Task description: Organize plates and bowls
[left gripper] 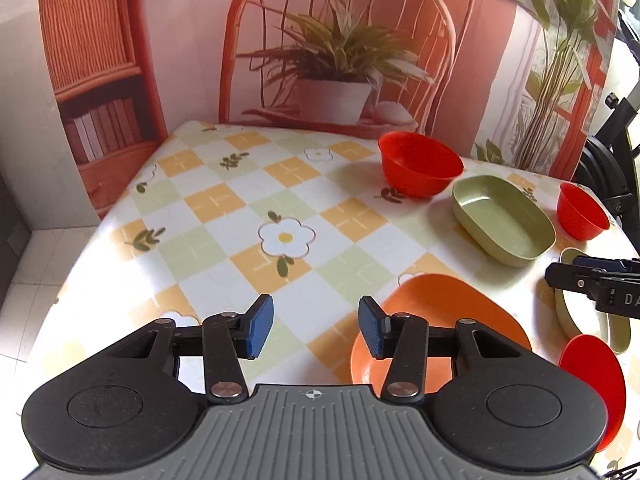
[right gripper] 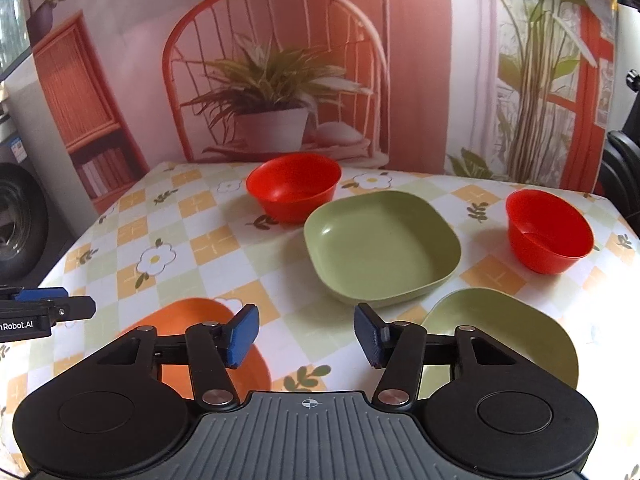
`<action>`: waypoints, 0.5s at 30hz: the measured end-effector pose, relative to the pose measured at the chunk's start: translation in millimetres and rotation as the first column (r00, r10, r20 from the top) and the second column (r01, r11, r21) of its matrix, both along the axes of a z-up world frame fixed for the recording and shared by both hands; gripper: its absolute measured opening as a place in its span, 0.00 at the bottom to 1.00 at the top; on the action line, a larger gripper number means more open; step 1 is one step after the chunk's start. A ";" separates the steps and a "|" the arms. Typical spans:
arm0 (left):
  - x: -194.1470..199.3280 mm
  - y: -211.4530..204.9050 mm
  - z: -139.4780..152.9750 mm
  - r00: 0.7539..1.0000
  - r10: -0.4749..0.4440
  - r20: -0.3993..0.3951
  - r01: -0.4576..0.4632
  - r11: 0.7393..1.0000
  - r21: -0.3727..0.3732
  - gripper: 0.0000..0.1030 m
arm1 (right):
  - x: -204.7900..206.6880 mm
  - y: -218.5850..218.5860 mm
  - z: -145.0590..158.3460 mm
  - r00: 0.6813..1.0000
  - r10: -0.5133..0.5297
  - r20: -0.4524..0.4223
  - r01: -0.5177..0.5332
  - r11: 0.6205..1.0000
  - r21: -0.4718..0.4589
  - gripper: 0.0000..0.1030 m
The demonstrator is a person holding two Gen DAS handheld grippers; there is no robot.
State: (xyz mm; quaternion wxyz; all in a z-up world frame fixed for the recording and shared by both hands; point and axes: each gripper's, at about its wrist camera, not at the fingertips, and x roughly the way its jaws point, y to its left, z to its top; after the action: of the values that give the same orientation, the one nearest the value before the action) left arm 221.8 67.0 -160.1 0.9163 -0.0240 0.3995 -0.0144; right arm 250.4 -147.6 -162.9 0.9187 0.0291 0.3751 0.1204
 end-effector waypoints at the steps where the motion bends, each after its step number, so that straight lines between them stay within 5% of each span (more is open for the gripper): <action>1: -2.4 0.3 -4.1 1.000 -0.005 -0.007 0.005 1.000 -0.008 0.48 | 1.1 4.8 -2.9 1.000 0.014 -0.014 -0.015 1.000 -0.014 0.45; 15: -8.9 -0.7 -36.1 0.998 0.000 -0.063 -0.005 0.996 -0.086 0.44 | 2.7 27.6 -30.3 0.982 0.094 -0.161 -0.106 0.992 -0.064 0.12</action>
State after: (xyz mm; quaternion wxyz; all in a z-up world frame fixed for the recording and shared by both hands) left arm 212.9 66.2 -196.2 0.9014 -0.0645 0.4272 -0.0298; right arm 253.0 -119.9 -193.3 0.8792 -0.0138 0.4519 0.1501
